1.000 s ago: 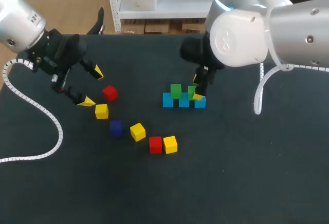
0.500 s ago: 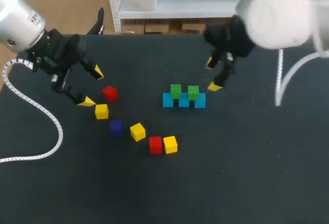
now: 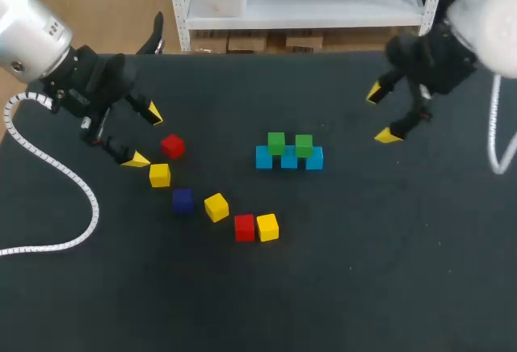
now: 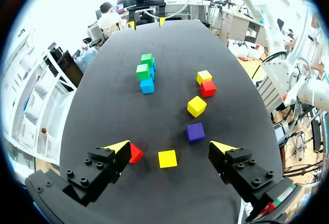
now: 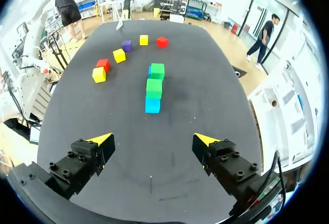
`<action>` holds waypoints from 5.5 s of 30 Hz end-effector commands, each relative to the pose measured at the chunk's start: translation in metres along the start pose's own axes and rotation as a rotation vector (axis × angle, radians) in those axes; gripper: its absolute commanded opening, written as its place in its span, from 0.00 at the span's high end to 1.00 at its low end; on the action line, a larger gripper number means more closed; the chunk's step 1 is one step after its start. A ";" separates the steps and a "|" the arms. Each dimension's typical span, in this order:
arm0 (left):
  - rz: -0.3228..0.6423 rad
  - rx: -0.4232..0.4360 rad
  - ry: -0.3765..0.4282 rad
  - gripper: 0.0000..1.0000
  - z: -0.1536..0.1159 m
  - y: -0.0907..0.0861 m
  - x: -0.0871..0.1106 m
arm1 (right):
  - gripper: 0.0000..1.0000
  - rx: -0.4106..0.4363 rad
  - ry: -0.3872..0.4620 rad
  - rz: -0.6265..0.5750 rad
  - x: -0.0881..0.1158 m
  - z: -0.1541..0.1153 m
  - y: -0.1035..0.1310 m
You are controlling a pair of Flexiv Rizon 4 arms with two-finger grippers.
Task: Place the blue cubes, place green cubes on the blue cubes, place the yellow cubes on the green cubes, then place the red cubes on the yellow cubes, and place purple cube on the red cubes.
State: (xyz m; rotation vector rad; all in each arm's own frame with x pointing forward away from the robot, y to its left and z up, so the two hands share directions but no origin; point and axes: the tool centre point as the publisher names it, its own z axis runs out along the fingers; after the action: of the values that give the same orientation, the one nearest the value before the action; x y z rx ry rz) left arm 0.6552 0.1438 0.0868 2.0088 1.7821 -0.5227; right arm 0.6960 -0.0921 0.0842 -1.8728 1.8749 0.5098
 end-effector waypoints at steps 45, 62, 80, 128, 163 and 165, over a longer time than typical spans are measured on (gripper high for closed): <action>0.004 -0.002 -0.003 0.00 0.000 -0.001 0.001 | 0.00 -0.058 -0.117 0.009 0.053 -0.049 0.022; 0.167 0.082 0.023 0.00 0.025 -0.018 -0.034 | 0.00 -0.058 -0.117 0.009 0.053 -0.049 0.022; 0.431 0.240 0.116 0.00 0.101 -0.050 -0.073 | 0.00 -0.058 -0.117 0.009 0.053 -0.049 0.022; 0.599 0.260 0.240 1.00 0.118 -0.041 -0.048 | 0.00 -0.058 -0.117 0.009 0.053 -0.049 0.022; 0.008 -0.066 0.061 1.00 0.075 0.008 -0.159 | 0.00 -0.058 -0.117 0.009 0.053 -0.049 0.022; 0.033 -0.047 0.072 1.00 0.079 0.010 -0.165 | 0.00 -0.058 -0.117 0.009 0.053 -0.049 0.022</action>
State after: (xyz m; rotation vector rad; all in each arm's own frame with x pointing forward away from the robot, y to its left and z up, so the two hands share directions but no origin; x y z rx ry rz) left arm 0.6324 -0.0252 0.1081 1.9930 1.7683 -0.3981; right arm 0.6720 -0.1628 0.0958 -1.8310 1.8136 0.6657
